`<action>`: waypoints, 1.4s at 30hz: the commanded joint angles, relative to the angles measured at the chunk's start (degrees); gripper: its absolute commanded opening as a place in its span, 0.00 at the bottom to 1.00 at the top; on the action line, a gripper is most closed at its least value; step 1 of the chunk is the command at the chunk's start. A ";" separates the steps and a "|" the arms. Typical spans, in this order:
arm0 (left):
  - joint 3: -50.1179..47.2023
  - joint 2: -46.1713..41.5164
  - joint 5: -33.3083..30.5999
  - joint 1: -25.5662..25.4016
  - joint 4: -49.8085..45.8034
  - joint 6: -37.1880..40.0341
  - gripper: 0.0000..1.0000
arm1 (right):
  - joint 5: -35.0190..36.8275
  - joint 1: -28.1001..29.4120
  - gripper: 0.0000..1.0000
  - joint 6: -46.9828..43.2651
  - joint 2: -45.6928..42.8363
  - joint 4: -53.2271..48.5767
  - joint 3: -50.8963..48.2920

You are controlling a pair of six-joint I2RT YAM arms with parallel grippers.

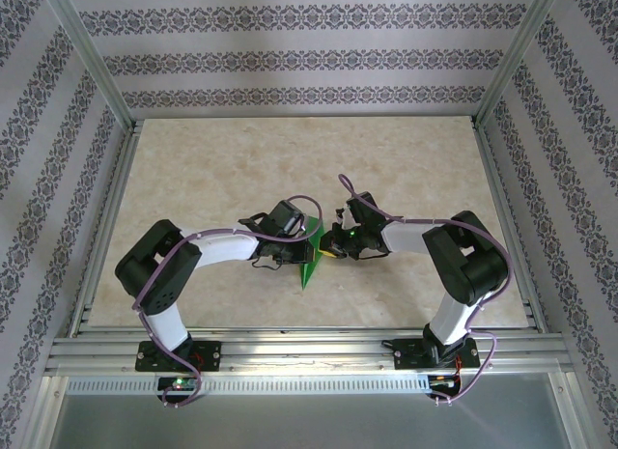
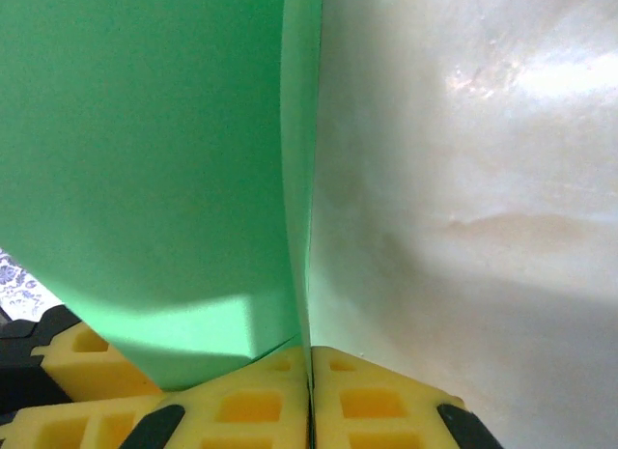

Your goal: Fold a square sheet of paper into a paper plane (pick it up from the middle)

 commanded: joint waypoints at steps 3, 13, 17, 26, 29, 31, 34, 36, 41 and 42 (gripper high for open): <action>1.57 1.11 1.09 -0.48 -1.14 0.26 0.17 | -0.97 -0.54 0.09 -0.48 -0.17 0.86 -0.37; 2.21 1.98 1.25 -0.53 -1.48 0.66 0.13 | -1.02 -0.54 0.08 -0.50 -0.23 0.90 -0.33; 2.75 2.28 1.15 -0.53 -2.48 1.04 0.13 | -1.15 -0.65 0.09 -0.50 -0.25 0.93 -0.35; 3.85 3.48 1.78 -0.53 -3.95 1.78 0.13 | -1.29 -0.89 0.09 -0.56 -0.59 0.98 -0.50; 4.19 3.36 0.99 -0.53 -5.02 2.09 0.12 | -1.13 -0.89 0.10 -0.59 -0.76 0.96 -0.75; 4.07 3.02 0.68 -0.53 -5.29 2.20 0.12 | -1.11 -1.00 0.11 -0.56 -0.96 0.97 -0.85; 4.03 2.66 0.58 -0.53 -5.30 2.18 0.07 | -1.15 -1.25 0.13 -0.63 -1.24 0.96 -0.87; 3.90 2.11 0.08 -0.49 -5.62 2.25 0.07 | -1.28 -1.49 0.17 -0.91 -1.76 0.73 -0.86; 4.23 -0.78 -4.51 -0.38 -8.44 2.93 0.06 | -0.66 -2.68 0.27 -2.09 -6.44 -0.31 -1.64; 4.67 -1.15 -5.75 -0.36 -9.65 3.21 0.07 | -0.27 -3.13 0.30 -2.34 -7.68 -0.97 -1.86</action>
